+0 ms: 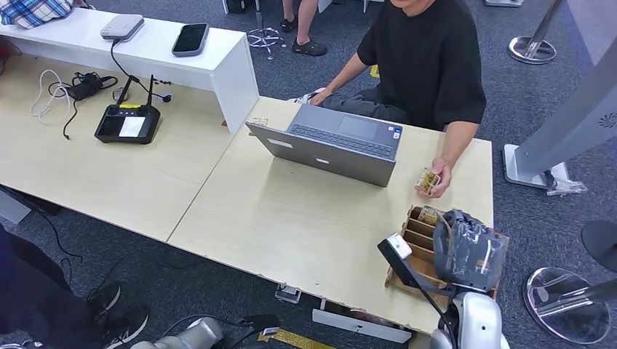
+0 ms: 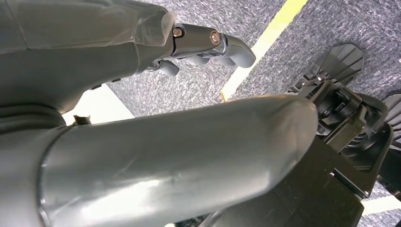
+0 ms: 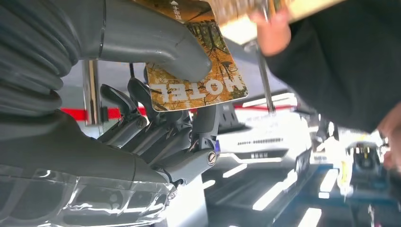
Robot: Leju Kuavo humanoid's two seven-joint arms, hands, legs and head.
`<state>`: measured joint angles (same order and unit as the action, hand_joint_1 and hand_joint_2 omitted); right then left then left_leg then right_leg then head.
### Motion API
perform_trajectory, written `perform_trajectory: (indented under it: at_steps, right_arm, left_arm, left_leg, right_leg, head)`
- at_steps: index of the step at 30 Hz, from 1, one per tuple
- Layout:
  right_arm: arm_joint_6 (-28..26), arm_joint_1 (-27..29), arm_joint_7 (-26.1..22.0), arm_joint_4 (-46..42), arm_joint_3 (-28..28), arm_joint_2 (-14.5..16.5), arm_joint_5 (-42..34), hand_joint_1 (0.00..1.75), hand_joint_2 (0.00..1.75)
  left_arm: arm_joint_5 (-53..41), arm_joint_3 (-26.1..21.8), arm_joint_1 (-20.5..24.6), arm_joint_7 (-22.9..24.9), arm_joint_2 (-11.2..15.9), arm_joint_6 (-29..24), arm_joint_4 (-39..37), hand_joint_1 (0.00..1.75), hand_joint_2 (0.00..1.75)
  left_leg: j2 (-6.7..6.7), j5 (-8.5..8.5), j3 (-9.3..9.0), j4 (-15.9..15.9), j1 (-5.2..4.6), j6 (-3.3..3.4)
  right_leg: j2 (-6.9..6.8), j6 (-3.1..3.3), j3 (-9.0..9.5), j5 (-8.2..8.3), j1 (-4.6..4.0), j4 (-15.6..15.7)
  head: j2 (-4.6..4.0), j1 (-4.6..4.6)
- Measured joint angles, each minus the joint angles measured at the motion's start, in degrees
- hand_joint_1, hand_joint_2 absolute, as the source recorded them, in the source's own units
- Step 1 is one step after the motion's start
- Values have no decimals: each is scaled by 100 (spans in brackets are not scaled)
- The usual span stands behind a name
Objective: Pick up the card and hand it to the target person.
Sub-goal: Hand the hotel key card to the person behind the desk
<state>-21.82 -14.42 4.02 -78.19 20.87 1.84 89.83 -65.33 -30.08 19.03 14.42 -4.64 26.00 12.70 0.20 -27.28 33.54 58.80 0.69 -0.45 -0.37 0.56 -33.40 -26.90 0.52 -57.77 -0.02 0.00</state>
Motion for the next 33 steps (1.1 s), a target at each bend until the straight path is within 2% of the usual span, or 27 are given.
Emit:
perform_trajectory:
  at_steps: [4, 11, 16, 21, 29, 31, 33]
  right_arm:
    - [-98, -464, -139, -57, 19, -116, -75, 169, 175]
    - [-99, -1377, -291, 441, 146, -95, -314, 166, 175]
    - [-96, -2306, -313, 1374, 252, 110, -472, 162, 175]
    - [-125, -2975, -292, 2341, 303, 377, -518, 154, 175]
    - [-142, -3556, -115, 3631, 375, 651, -362, 142, 175]
    - [-141, -3618, -73, 3877, 389, 697, -321, 117, 175]
    - [-133, -3652, -37, 4088, 394, 730, -303, 47, 175]
  left_arm:
    - [-1, 0, -2, -15, 0, -8, 0, 0, 0]
    - [34, -3, -14, -14, -1, -21, 0, 0, 0]
    - [73, -33, -23, 26, -5, -66, 0, 0, 0]
    - [115, -84, -38, 29, -1, -91, 0, 0, 0]
    - [166, -148, -73, 108, 2, -114, 0, 0, 0]
    - [174, -156, -80, 96, 5, -120, 0, 0, 0]
    - [179, -165, -87, 85, 8, -120, 0, 0, 0]
  left_leg:
    - [2, 2, 0, 0, 1, -2]
    - [-3, 8, 4, 0, 1, -6]
    - [4, 15, 2, 1, 0, -11]
    - [-2, 18, 4, 1, 1, -13]
    - [-3, 18, 4, 1, 2, -14]
    - [-3, 18, 4, 1, 2, -14]
    - [-4, 18, 4, 1, 2, -14]
  right_leg:
    - [1, 1, 0, 2, 0, -2]
    - [-4, 4, -3, 4, -1, -9]
    - [3, 9, -10, 8, 0, -15]
    - [-1, 9, -10, 8, 0, -18]
    - [-2, 9, -10, 8, -1, -19]
    - [-2, 9, -10, 8, -1, -18]
    - [-3, 9, -9, 8, -1, -18]
  head:
    - [0, 0]
    - [0, 0]
    - [0, 0]
    - [0, -1]
    - [0, 0]
    - [0, 0]
    - [0, 0]
